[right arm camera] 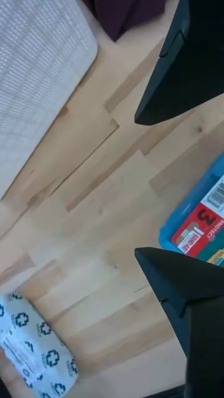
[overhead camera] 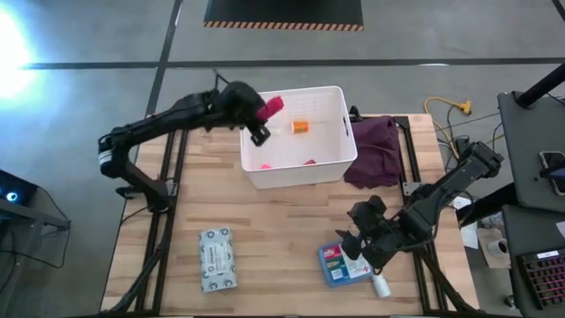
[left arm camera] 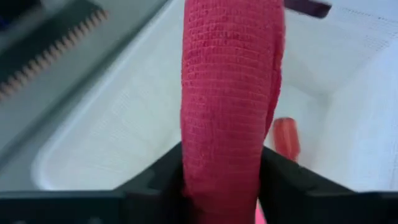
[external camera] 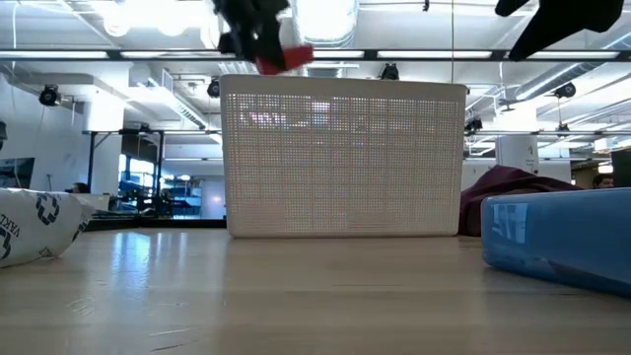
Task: Pick & place medical supplies in basket/bin
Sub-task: Put the red bandage into the white bin, then put the white pill bottle into the white bin
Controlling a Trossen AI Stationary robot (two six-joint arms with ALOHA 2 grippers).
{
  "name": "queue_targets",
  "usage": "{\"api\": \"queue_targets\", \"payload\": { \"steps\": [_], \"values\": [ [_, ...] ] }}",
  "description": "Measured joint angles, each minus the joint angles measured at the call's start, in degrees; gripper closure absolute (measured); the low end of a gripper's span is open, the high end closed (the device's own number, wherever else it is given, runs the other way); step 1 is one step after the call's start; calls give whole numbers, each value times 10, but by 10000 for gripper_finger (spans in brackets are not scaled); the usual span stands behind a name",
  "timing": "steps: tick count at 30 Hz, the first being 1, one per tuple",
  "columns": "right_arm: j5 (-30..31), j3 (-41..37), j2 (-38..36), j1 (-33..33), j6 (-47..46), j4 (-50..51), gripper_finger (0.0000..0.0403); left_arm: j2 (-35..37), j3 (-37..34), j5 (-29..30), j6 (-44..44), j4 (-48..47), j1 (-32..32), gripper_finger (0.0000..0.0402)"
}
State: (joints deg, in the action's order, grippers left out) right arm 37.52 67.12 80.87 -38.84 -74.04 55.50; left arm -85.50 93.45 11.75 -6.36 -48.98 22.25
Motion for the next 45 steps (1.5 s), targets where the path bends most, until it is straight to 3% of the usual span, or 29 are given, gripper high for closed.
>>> {"api": "queue_targets", "payload": {
  "steps": [3, 8, 11, 14, 19, 24, 28, 32, 37, 45],
  "values": [
    [-3, -1, 3, 0, -17, 0, 74, -12, 1, -51, -18, 0, 13, 200],
    [-30, -1, 4, 0, -6, -4, 74, 10, 7, -57, -14, -39, -24, 136],
    [-90, -1, 4, -2, 38, -3, 74, 50, -5, -57, -14, -79, -96, 129],
    [-189, -8, 6, -3, 59, 16, 74, 90, -43, -61, -64, -84, -203, 134],
    [-335, -59, 2, -24, -7, 29, 74, 114, -168, -38, -269, 76, -364, 159],
    [-495, -122, 1, -80, -130, -25, 74, 96, -317, -6, -395, 293, -439, 195],
    [-506, -151, 1, -141, -255, -113, 73, 86, -392, 24, -482, 378, -463, 211],
    [-464, -171, 3, -188, -363, -168, 73, 87, -415, 66, -507, 386, -481, 214],
    [-459, -211, 1, -220, -462, -205, 74, 90, -386, 75, -483, 372, -486, 215],
    [-417, -220, 19, -221, -483, -219, 74, 90, -324, 90, -432, 265, -480, 215]
  ]
}}
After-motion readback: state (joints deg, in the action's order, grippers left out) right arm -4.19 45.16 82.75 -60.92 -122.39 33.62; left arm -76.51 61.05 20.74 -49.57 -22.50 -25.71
